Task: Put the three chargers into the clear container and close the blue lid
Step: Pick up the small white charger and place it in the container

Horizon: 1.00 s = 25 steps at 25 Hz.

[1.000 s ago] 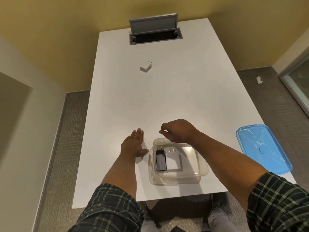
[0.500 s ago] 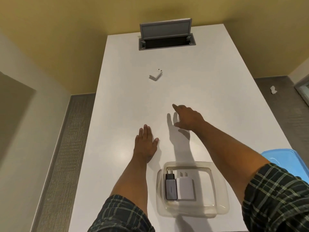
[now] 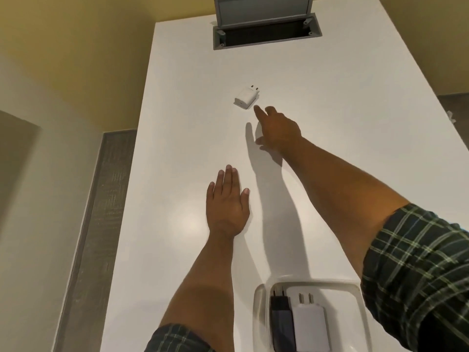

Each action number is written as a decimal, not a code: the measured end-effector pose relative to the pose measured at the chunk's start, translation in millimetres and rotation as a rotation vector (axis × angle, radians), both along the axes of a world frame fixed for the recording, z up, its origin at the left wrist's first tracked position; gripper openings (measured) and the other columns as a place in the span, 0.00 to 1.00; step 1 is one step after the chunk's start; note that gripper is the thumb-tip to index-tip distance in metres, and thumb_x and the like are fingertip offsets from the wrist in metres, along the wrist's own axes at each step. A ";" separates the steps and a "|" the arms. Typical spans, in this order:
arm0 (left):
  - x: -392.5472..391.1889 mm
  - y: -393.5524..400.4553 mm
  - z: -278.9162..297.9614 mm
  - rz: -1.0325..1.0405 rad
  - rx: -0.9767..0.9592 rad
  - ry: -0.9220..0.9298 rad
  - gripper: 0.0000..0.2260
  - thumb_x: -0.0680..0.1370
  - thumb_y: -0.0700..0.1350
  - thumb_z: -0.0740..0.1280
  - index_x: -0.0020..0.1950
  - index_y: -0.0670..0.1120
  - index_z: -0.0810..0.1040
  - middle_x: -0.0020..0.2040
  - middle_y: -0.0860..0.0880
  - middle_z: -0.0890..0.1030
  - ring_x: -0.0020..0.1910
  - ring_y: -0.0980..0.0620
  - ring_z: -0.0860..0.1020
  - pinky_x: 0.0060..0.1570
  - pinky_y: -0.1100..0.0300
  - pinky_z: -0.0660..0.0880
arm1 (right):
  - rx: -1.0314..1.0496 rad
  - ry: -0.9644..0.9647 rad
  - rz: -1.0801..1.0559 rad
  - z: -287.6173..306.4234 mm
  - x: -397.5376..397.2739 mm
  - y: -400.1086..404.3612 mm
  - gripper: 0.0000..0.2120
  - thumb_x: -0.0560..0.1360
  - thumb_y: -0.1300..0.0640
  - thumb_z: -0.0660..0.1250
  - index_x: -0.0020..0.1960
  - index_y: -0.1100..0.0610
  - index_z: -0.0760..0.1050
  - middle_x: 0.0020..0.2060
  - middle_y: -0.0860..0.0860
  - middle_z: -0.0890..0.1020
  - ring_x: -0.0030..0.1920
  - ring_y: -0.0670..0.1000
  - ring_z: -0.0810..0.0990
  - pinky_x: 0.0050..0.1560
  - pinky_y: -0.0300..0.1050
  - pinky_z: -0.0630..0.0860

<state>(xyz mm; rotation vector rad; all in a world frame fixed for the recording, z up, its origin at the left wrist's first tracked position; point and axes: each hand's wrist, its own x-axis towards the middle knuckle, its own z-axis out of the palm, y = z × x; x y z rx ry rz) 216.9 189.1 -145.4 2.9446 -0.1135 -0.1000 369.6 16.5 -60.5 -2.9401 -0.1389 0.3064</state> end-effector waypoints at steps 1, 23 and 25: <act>2.6 -0.8 -1.2 0.005 0.006 -0.018 0.28 0.85 0.56 0.48 0.84 0.48 0.53 0.84 0.51 0.53 0.83 0.51 0.52 0.80 0.50 0.53 | -0.016 -0.019 0.002 -2.0 6.5 2.1 0.46 0.70 0.52 0.76 0.79 0.54 0.53 0.69 0.57 0.68 0.64 0.61 0.74 0.46 0.52 0.74; 38.1 -4.0 -11.1 0.036 0.030 -0.017 0.31 0.82 0.60 0.41 0.84 0.51 0.47 0.84 0.54 0.46 0.83 0.52 0.45 0.81 0.45 0.48 | -0.251 0.070 0.147 -10.9 91.4 26.8 0.53 0.42 0.40 0.86 0.62 0.57 0.70 0.65 0.57 0.66 0.54 0.64 0.77 0.40 0.51 0.71; 38.5 -3.8 -12.8 0.043 0.028 -0.015 0.30 0.82 0.60 0.42 0.84 0.52 0.47 0.84 0.54 0.46 0.83 0.53 0.45 0.81 0.46 0.48 | -0.200 0.062 0.101 -16.9 90.0 20.6 0.53 0.43 0.38 0.86 0.61 0.57 0.70 0.65 0.58 0.65 0.54 0.63 0.75 0.40 0.51 0.72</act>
